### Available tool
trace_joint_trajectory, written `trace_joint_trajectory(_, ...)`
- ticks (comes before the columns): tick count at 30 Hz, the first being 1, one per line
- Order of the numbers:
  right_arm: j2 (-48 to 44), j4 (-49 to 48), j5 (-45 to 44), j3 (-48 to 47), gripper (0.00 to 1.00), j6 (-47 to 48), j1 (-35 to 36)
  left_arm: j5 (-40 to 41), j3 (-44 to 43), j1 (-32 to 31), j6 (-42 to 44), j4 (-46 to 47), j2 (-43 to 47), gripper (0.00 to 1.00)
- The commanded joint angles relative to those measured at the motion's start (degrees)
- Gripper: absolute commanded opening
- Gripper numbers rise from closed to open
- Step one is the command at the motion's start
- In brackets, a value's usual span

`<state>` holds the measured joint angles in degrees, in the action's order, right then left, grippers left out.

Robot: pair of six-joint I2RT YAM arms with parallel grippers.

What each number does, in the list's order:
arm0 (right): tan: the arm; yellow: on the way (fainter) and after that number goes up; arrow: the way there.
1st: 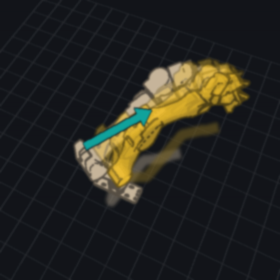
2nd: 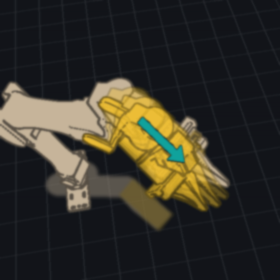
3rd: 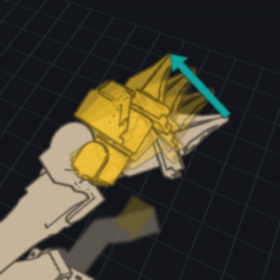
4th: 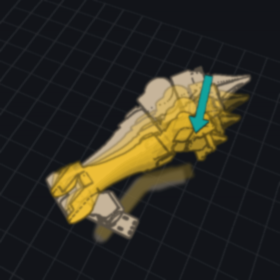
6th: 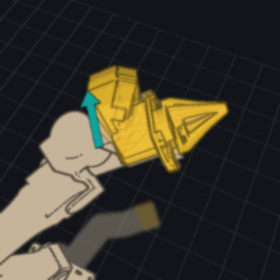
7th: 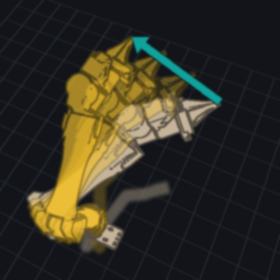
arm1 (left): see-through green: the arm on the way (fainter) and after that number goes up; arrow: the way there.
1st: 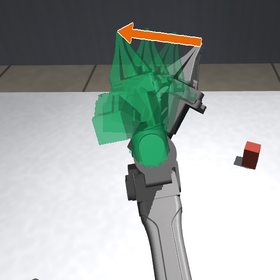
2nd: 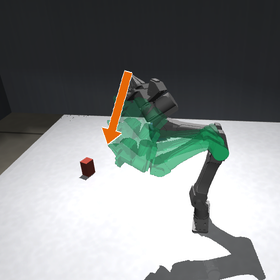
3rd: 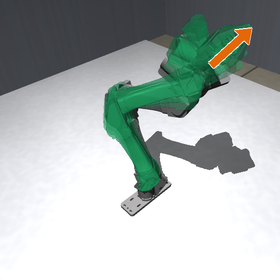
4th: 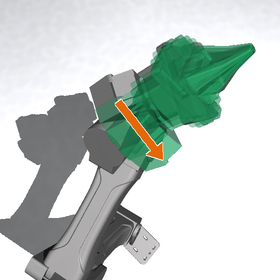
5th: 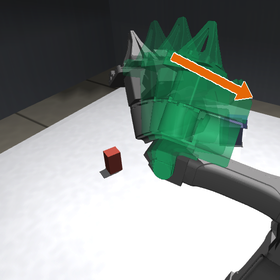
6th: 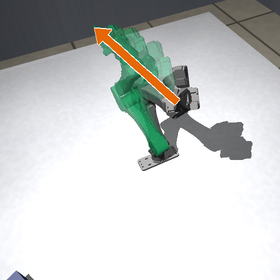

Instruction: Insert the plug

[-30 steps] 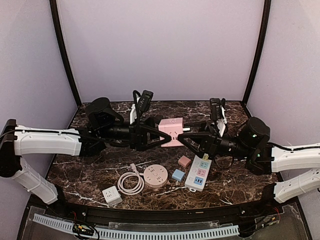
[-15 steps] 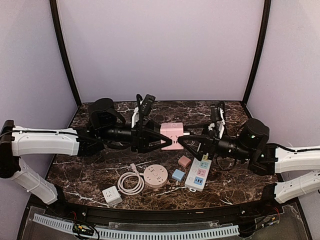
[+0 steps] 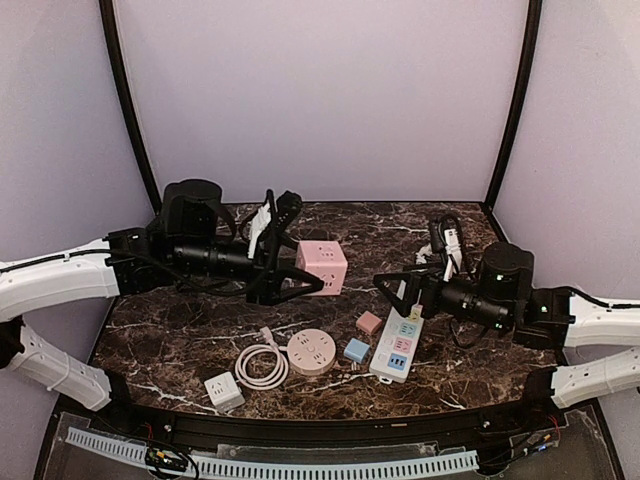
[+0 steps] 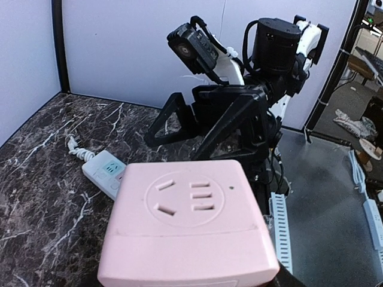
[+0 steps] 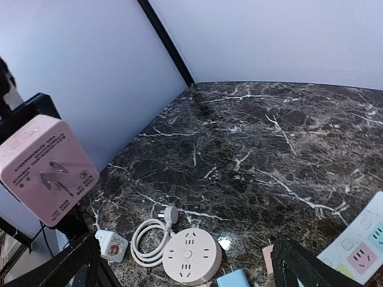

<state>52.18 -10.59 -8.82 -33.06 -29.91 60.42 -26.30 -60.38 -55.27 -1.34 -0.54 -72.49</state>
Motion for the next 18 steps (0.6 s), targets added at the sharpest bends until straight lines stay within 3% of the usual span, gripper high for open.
trace_joint_trajectory(1,0.6,7.6,-8.7,-0.3,0.99,-5.5,0.5,3.9,-2.1,-0.2,15.3,-12.1,1.5,0.01)
trace_joint_trajectory(8,2.2,19.2,-12.1,-6.3,0.98,-7.9,3.3,-0.9,-3.8,-0.2,39.2,-23.6,-0.7,0.01)
trace_joint_trajectory(11,1.6,21.3,-11.1,-6.7,0.99,-8.1,3.6,-2.7,-6.7,-0.7,57.0,-33.9,-3.7,0.01)
trace_joint_trajectory(18,-1.9,25.2,-9.0,-7.0,0.99,-5.4,4.5,-1.7,-13.3,-2.4,72.7,-48.3,-12.4,0.01)
